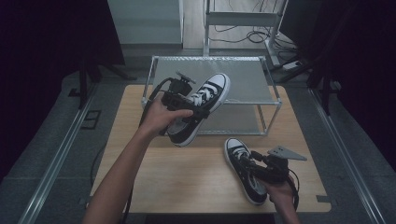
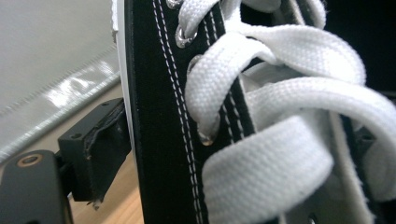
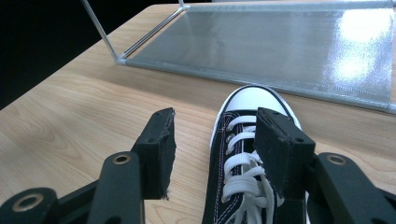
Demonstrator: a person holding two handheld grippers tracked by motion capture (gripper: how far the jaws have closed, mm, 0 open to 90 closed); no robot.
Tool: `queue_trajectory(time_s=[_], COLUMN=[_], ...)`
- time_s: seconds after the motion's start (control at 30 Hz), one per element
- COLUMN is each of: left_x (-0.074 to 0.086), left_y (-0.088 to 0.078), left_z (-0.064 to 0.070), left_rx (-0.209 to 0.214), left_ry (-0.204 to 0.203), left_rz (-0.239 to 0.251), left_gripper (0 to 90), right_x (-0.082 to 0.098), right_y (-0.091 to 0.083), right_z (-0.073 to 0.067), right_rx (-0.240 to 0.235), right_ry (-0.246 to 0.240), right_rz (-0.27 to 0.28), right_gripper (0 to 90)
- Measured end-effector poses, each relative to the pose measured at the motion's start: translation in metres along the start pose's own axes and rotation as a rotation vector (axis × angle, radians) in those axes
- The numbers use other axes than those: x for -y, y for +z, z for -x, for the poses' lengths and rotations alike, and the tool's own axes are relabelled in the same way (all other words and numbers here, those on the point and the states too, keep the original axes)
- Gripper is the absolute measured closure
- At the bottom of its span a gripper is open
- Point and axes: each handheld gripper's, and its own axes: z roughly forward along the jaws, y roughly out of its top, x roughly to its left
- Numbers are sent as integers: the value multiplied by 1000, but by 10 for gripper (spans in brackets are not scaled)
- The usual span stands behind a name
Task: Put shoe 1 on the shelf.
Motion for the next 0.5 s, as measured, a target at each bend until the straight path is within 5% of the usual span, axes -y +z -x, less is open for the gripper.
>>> queue_trajectory(time_s=[0.5], left_x=[-47], left_y=[9], left_z=[-21], left_rx=[-42], left_ry=[-91], left_rz=[-8], left_gripper=[136], right_x=[0], right_y=[-2], right_z=[4], right_rx=[-2], right_ry=[18], right_rz=[11], right_gripper=[481])
